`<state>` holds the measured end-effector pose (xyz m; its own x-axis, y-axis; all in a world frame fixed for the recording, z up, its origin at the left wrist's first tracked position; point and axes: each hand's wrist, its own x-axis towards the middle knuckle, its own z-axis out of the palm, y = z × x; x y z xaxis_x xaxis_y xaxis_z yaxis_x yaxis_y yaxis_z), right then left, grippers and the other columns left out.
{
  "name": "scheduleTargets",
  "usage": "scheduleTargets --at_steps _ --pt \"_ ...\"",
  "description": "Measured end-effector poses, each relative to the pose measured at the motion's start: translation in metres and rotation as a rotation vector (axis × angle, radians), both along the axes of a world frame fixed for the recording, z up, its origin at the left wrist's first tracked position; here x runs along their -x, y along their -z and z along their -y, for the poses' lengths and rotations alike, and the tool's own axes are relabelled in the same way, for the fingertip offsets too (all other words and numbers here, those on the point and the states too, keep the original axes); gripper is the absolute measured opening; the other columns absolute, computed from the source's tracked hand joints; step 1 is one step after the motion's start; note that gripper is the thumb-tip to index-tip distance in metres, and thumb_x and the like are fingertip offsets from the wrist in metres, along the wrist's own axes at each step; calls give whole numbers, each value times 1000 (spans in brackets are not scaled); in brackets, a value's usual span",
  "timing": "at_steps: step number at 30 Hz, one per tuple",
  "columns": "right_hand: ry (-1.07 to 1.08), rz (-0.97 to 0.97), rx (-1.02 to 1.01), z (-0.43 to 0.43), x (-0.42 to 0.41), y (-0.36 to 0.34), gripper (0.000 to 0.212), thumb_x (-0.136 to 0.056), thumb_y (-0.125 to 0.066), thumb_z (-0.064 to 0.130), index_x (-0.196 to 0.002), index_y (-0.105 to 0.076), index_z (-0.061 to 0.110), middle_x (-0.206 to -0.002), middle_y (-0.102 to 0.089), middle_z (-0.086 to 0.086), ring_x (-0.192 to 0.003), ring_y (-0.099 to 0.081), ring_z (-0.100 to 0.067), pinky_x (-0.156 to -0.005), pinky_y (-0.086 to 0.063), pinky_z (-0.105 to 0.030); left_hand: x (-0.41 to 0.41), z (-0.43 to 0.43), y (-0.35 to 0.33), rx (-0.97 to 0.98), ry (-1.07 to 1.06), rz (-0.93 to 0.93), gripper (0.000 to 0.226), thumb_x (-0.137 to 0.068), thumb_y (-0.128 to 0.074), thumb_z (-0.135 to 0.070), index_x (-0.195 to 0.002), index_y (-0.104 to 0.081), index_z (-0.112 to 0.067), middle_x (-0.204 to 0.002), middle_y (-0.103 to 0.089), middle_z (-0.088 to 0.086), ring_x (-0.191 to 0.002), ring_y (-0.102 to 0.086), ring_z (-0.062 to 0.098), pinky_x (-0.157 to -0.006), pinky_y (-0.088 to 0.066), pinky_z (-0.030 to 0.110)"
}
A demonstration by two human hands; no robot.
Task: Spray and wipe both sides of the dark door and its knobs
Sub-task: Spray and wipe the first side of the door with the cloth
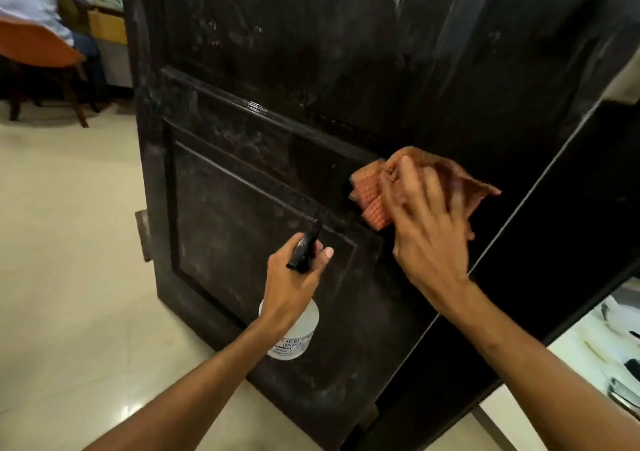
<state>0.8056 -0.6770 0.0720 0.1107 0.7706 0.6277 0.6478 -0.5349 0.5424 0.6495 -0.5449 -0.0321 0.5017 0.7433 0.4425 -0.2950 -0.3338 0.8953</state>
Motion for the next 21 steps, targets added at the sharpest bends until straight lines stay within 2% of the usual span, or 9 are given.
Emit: scheduleTargets --at_steps 2,5,7,9,12,14,17,19,21 --pt "-30 91 150 -9 -2 21 84 -82 -58 17 -161 -31 17 -170 -15 -12 -151 -18 -35 -114 -24 -62 -5 -12 1 -8 7 17 19 -95 -76 -25 -87 -63 -14 -66 -59 -4 -56 -56 17 -54 -52 48" --pt "-39 57 -4 -15 -4 -10 76 -86 -45 15 -161 -31 22 -170 -18 -10 -151 -22 -34 -105 -39 -58 -7 -26 -13 -15 18 66 18 -94 -77 -26 -88 -65 -14 -61 -58 -9 -53 -53 9 -53 -47 39" --pt "51 2 -165 -19 1 -27 77 -86 -46 14 -161 -29 22 -170 -14 -11 -152 -18 -36 -110 -31 -63 -7 -33 -19 -31 13 69 18 -94 -77 -28 -88 -65 -15 -58 -57 -12 -51 -52 6 -55 -45 32" --pt "51 43 -134 -29 2 -13 81 -84 -56 14 -161 -29 20 -170 -13 -13 -152 -15 -39 -117 -14 -66 -5 -37 -19 -52 -3 55 18 -94 -76 -28 -88 -65 -15 -55 -56 -13 -46 -51 6 -51 -44 28" --pt "-14 123 75 -36 6 -7 81 -84 -59 14 -160 -32 23 -169 -17 -12 -152 -18 -37 -113 -26 -66 6 -41 -19 -63 -8 49 19 -94 -76 -26 -89 -64 -12 -53 -56 -10 -41 -50 8 -43 -43 27" --pt "23 67 -13 -36 8 -30 80 -85 -53 15 -160 -30 28 -170 -13 -10 -154 -16 -36 -109 -31 -66 13 -46 -21 -69 -14 51 20 -95 -76 -25 -90 -65 -9 -54 -55 -9 -39 -50 8 -40 -42 26" --pt "75 45 -166 -41 14 -24 78 -84 -54 15 -159 -33 25 -169 -13 -14 -153 -15 -41 -120 -10 -66 21 -50 -18 -65 -27 53 19 -95 -76 -24 -89 -65 -10 -57 -56 -7 -40 -50 8 -39 -42 25" --pt "47 110 44 -54 17 17 79 -80 -61 16 -156 -40 23 -169 -16 -14 -153 -19 -42 -120 -4 -67 28 -48 -11 -46 -14 34 18 -94 -76 -23 -88 -65 -10 -55 -56 -8 -40 -50 8 -39 -43 26" --pt "32 123 225 -61 30 32 82 -81 -63 19 -159 -36 26 -170 -14 -10 -154 -20 -38 -118 -14 -68 39 -53 -11 -32 -4 11 20 -94 -76 -23 -89 -64 -9 -57 -57 -4 -40 -49 10 -40 -44 28"
